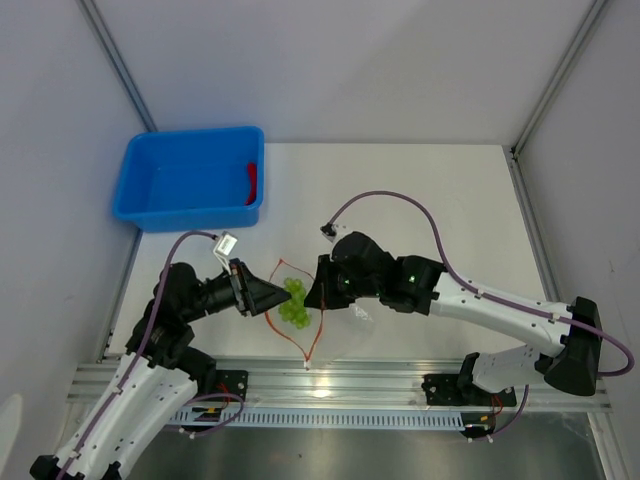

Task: Place the food in the zip-top bag and seal the zipper
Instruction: Place the fake vegetable in the zipper food storage bag, then pick up the fake vegetable from the bin.

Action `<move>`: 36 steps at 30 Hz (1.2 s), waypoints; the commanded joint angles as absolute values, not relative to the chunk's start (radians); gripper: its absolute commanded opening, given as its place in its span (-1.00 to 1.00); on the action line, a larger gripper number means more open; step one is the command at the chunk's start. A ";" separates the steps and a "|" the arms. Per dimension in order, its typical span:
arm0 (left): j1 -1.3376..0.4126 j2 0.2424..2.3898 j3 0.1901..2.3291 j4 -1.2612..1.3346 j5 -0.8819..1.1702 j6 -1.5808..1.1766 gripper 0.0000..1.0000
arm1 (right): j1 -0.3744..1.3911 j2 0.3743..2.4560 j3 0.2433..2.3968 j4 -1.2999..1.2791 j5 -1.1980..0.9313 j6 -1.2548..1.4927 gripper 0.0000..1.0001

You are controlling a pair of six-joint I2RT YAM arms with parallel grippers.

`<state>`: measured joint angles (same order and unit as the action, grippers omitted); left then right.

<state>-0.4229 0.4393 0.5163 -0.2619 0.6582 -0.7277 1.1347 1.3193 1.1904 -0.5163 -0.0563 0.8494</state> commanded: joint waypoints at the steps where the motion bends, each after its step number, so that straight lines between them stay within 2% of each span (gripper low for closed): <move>1: -0.443 0.416 0.537 -0.313 0.638 -0.730 0.01 | 1.152 1.284 1.192 -0.494 -0.025 0.873 -1.00; 2: -0.443 0.405 0.540 -0.328 0.629 -0.724 0.20 | 1.154 1.284 1.192 -0.497 -0.022 0.874 -1.00; 3: -0.445 0.394 0.555 -0.368 0.617 -0.709 0.52 | 1.155 1.282 1.193 -0.500 -0.020 0.874 -1.00; 5: -0.445 0.376 0.569 -0.402 0.583 -0.695 0.88 | 1.157 1.278 1.192 -0.506 -0.017 0.871 -1.00; 6: -0.445 0.365 0.593 -0.435 0.574 -0.686 0.99 | 1.157 1.276 1.192 -0.511 -0.015 0.870 -1.00; 13: -0.445 0.394 0.640 -0.456 0.493 -0.710 0.99 | 1.126 1.276 1.218 -0.571 -0.011 0.818 -1.00; 17: -0.445 0.431 0.658 -0.437 0.416 -0.715 0.99 | 1.051 1.258 1.210 -0.592 -0.037 0.764 -1.00; 21: -0.445 0.503 0.713 -0.431 0.194 -0.716 0.99 | 0.883 1.238 1.212 -0.615 -0.126 0.668 -1.00; 24: -0.443 0.584 0.750 -0.382 0.069 -0.736 0.99 | 0.783 1.249 1.259 -0.670 -0.205 0.612 -1.00; 28: -0.442 0.719 0.811 -0.342 -0.193 -0.811 0.99 | 0.689 1.308 1.365 -0.770 -0.233 0.584 -1.00; 29: -0.433 0.791 0.887 -0.359 -0.269 -0.840 0.99 | 0.672 1.339 1.391 -0.791 -0.250 0.587 -1.00; 34: -0.376 1.029 1.115 -0.494 -0.299 -0.828 0.99 | 0.591 1.422 1.541 -0.900 -0.391 0.607 -1.00; 36: -0.322 1.098 1.149 -0.494 -0.253 -0.833 0.99 | 0.534 1.475 1.584 -0.966 -0.408 0.583 -1.00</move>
<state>-0.3729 1.0325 1.0672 -0.4580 -0.2062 -0.8124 0.5877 1.4242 1.4956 -0.8497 -0.3130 0.6170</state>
